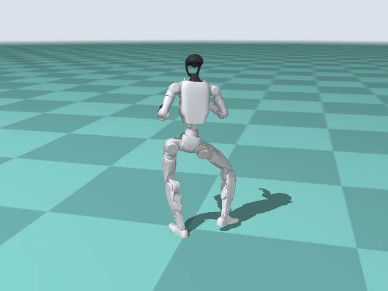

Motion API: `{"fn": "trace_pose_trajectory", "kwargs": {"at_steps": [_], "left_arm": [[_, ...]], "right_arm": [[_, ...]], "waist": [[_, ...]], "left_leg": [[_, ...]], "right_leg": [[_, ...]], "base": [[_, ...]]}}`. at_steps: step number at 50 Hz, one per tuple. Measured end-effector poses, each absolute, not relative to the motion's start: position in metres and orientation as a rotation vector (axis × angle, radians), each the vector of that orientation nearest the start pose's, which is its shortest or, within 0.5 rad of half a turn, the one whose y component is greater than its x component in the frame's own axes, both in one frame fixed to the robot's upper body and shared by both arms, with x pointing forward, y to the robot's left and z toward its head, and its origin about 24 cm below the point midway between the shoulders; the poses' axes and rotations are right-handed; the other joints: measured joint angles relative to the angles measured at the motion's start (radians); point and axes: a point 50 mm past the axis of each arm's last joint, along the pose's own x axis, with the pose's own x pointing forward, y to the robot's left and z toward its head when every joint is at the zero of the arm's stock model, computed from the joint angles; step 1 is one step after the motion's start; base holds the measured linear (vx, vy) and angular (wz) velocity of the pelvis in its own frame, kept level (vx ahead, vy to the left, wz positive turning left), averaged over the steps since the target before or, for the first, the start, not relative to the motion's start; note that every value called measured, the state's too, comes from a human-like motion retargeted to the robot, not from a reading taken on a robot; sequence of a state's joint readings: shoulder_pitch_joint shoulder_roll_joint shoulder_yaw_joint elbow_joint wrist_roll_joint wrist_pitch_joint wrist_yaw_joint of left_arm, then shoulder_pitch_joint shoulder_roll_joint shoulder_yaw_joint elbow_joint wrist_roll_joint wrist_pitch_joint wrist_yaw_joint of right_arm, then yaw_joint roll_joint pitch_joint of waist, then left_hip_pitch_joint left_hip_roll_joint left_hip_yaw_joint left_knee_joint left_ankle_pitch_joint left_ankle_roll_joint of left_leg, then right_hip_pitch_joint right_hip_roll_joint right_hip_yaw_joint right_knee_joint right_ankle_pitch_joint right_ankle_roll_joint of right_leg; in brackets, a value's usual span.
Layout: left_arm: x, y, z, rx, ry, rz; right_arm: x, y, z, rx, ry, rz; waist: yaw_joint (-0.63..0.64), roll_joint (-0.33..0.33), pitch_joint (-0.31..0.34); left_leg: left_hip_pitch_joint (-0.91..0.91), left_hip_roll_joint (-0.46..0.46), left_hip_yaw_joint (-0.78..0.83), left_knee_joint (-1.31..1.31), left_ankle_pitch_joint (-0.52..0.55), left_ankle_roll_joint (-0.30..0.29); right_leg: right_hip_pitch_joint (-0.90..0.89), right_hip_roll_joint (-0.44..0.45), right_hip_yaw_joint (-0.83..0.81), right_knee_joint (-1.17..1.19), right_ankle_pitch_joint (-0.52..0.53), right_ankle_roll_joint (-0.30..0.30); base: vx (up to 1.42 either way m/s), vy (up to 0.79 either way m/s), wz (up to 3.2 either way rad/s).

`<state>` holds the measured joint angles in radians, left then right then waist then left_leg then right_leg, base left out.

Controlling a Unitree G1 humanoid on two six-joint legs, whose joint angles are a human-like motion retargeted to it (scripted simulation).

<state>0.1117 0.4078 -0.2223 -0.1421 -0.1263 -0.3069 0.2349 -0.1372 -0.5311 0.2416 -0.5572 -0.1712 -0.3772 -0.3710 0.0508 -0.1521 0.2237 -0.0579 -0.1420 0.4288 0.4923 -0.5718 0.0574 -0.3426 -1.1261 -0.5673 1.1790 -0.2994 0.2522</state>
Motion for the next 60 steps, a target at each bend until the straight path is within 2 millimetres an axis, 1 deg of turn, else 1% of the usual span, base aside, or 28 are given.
{"fn": "trace_pose_trajectory", "kwargs": {"at_steps": [2, 5, 7, 10, 13, 16, 20, 23, 25, 27, 30, 31, 32, 35, 38, 40, 42, 45, 47, 51, 55, 58, 60], "left_arm": [[0.221, 0.175, 0.075, 0.167, -0.29, -0.033], [0.221, 0.176, 0.075, 0.138, -0.282, -0.035], [0.221, 0.175, 0.074, 0.112, -0.273, -0.047], [0.221, 0.171, 0.074, 0.073, -0.262, -0.078], [0.222, 0.165, 0.075, 0.041, -0.261, -0.115], [0.226, 0.155, 0.076, 0.026, -0.264, -0.158], [0.233, 0.139, 0.083, 0.028, -0.3, -0.216], [0.239, 0.126, 0.093, 0.054, -0.355, -0.247], [0.242, 0.119, 0.101, 0.074, -0.4, -0.258], [0.244, 0.112, 0.108, 0.089, -0.44, -0.258], [0.245, 0.103, 0.114, 0.107, -0.486, -0.259], [0.245, 0.1, 0.115, 0.108, -0.493, -0.263], [0.244, 0.098, 0.115, 0.11, -0.498, -0.268], [0.242, 0.095, 0.114, 0.125, -0.5, -0.285], [0.238, 0.094, 0.104, 0.144, -0.458, -0.313], [0.235, 0.095, 0.096, 0.159, -0.423, -0.334], [0.232, 0.098, 0.09, 0.169, -0.392, -0.351], [0.23, 0.105, 0.084, 0.186, -0.356, -0.359], [0.228, 0.111, 0.08, 0.195, -0.336, -0.351], [0.225, 0.122, 0.071, 0.208, -0.287, -0.333], [0.225, 0.138, 0.052, 0.242, -0.191, -0.306], [0.224, 0.153, 0.033, 0.28, -0.099, -0.267], [0.221, 0.164, 0.021, 0.307, -0.043, -0.23]], "right_arm": [[0.201, -0.132, 0.207, -0.359, -1.068, 0.125], [0.205, -0.132, 0.203, -0.338, -1.039, 0.122], [0.206, -0.132, 0.199, -0.318, -1.02, 0.123], [0.208, -0.132, 0.195, -0.286, -0.993, 0.123], [0.21, -0.133, 0.192, -0.25, -0.964, 0.125], [0.211, -0.136, 0.187, -0.215, -0.927, 0.114], [0.214, -0.143, 0.18, -0.174, -0.865, 0.068], [0.216, -0.149, 0.173, -0.142, -0.82, 0.011], [0.217, -0.153, 0.168, -0.119, -0.789, -0.031], [0.217, -0.157, 0.163, -0.105, -0.763, -0.066], [0.214, -0.16, 0.156, -0.107, -0.727, -0.097], [0.214, -0.16, 0.154, -0.113, -0.715, -0.096], [0.212, -0.16, 0.151, -0.12, -0.703, -0.094], [0.21, -0.161, 0.143, -0.159, -0.67, -0.082], [0.207, -0.163, 0.132, -0.212, -0.619, -0.074], [0.207, -0.165, 0.125, -0.248, -0.582, -0.07], [0.205, -0.168, 0.119, -0.274, -0.555, -0.071], [0.205, -0.17, 0.115, -0.282, -0.534, -0.076], [0.204, -0.17, 0.115, -0.274, -0.531, -0.086], [0.205, -0.169, 0.119, -0.25, -0.551, -0.103], [0.207, -0.165, 0.131, -0.241, -0.613, -0.104], [0.207, -0.162, 0.147, -0.249, -0.703, -0.12], [0.206, -0.161, 0.161, -0.253, -0.783, -0.144]], "waist": [[0.015, 0.008, -0.002], [0.039, 0.033, -0.01], [0.051, 0.051, -0.013], [0.055, 0.082, -0.016], [0.03, 0.109, -0.016], [-0.015, 0.129, -0.019], [-0.085, 0.148, -0.041], [-0.139, 0.161, -0.065], [-0.172, 0.169, -0.082], [-0.199, 0.177, -0.097], [-0.223, 0.192, -0.114], [-0.228, 0.197, -0.118], [-0.232, 0.2, -0.121], [-0.244, 0.209, -0.13], [-0.247, 0.21, -0.133], [-0.249, 0.212, -0.133], [-0.25, 0.211, -0.13], [-0.252, 0.207, -0.123], [-0.258, 0.203, -0.124], [-0.264, 0.204, -0.126], [-0.254, 0.214, -0.121], [-0.256, 0.202, -0.128], [-0.265, 0.192, -0.136]], "left_leg": [[-0.021, 0.012, 0.008, 0.067, -0.036, 0.007], [-0.046, 0.035, 0.017, 0.131, -0.075, 0.015], [-0.055, 0.05, 0.01, 0.157, -0.084, 0.016], [-0.071, 0.076, -0.023, 0.192, -0.086, 0.015], [-0.092, 0.094, -0.092, 0.224, -0.077, 0.011], [-0.124, 0.1, -0.184, 0.257, -0.064, 0.001], [-0.186, 0.085, -0.316, 0.285, -0.04, -0.024], [-0.234, 0.067, -0.402, 0.289, -0.002, -0.055], [-0.261, 0.059, -0.434, 0.282, 0.039, -0.075], [-0.286, 0.048, -0.458, 0.27, 0.101, -0.101], [-0.317, 0.018, -0.52, 0.252, 0.184, -0.151], [-0.324, 0.011, -0.533, 0.251, 0.19, -0.159], [-0.335, 0.005, -0.539, 0.261, 0.188, -0.163], [-0.354, 0.013, -0.521, 0.28, 0.141, -0.134], [-0.383, 0.01, -0.487, 0.378, 0.036, -0.086], [-0.386, 0.004, -0.477, 0.432, -0.03, -0.058], [-0.379, -0.009, -0.478, 0.478, -0.078, -0.037], [-0.358, -0.033, -0.493, 0.514, -0.118, -0.014], [-0.356, -0.052, -0.514, 0.542, -0.138, -0.003], [-0.357, -0.073, -0.568, 0.6, -0.182, 0.007], [-0.345, -0.056, -0.618, 0.658, -0.252, 0.012], [-0.343, -0.051, -0.641, 0.689, -0.296, 0.021], [-0.343, -0.047, -0.658, 0.686, -0.301, 0.024]], "right_leg": [[0.012, -0.02, -0.005, 0.002, 0.001, -0.008], [0.034, -0.018, -0.018, 0.015, -0.015, -0.047], [0.053, 0.015, -0.028, 0.034, -0.058, -0.09], [0.091, 0.106, -0.029, 0.077, -0.129, -0.165], [0.12, 0.256, 0.01, 0.126, -0.179, -0.219], [0.115, 0.444, 0.07, 0.159, -0.198, -0.243], [0.042, 0.707, 0.174, 0.149, -0.181, -0.227], [-0.027, 0.882, 0.259, 0.083, -0.156, -0.196], [-0.062, 0.976, 0.315, 0.019, -0.138, -0.178], [-0.079, 1.049, 0.366, -0.055, -0.116, -0.163], [-0.082, 1.136, 0.437, -0.161, -0.082, -0.15], [-0.074, 1.153, 0.451, -0.186, -0.081, -0.155], [-0.068, 1.164, 0.463, -0.201, -0.086, -0.161], [-0.032, 1.162, 0.463, -0.218, -0.157, -0.204], [-0.009, 1.14, 0.447, -0.148, -0.254, -0.24], [0.006, 1.129, 0.435, -0.094, -0.3, -0.256], [0.012, 1.115, 0.427, -0.019, -0.297, -0.26], [-0.01, 1.058, 0.4, 0.135, -0.208, -0.272], [-0.058, 1.038, 0.405, 0.243, -0.163, -0.275], [-0.18, 1.02, 0.43, 0.413, -0.103, -0.272], [-0.298, 0.981, 0.467, 0.507, -0.096, -0.29], [-0.38, 0.894, 0.522, 0.544, -0.115, -0.308], [-0.431, 0.825, 0.569, 0.547, -0.123, -0.317]], "base": [[0.01, 0.09, -0.36], [0.02, 0.12, -0.24], [0.02, 0.12, -0.01], [0.03, 0.11, 0.44], [0.06, 0.09, 1.15], [0.07, 0.06, 1.75], [0.05, 0.01, 2.21], [0.02, -0.01, 2.47], [0.0, -0.01, 2.54], [-0.01, 0.0, 2.47], [-0.01, 0.01, 2.2], [0.01, 0.04, 1.98], [0.01, 0.06, 1.9], [0.08, 0.08, 1.73], [0.13, 0.09, 1.39], [0.19, 0.07, 1.13], [0.21, 0.04, 0.98], [0.23, 0.01, 0.87], [0.24, -0.04, 1.01], [0.27, -0.1, 1.1], [0.3, -0.17, 1.02], [0.31, -0.22, 1.22], [0.3, -0.27, 1.37]]}}
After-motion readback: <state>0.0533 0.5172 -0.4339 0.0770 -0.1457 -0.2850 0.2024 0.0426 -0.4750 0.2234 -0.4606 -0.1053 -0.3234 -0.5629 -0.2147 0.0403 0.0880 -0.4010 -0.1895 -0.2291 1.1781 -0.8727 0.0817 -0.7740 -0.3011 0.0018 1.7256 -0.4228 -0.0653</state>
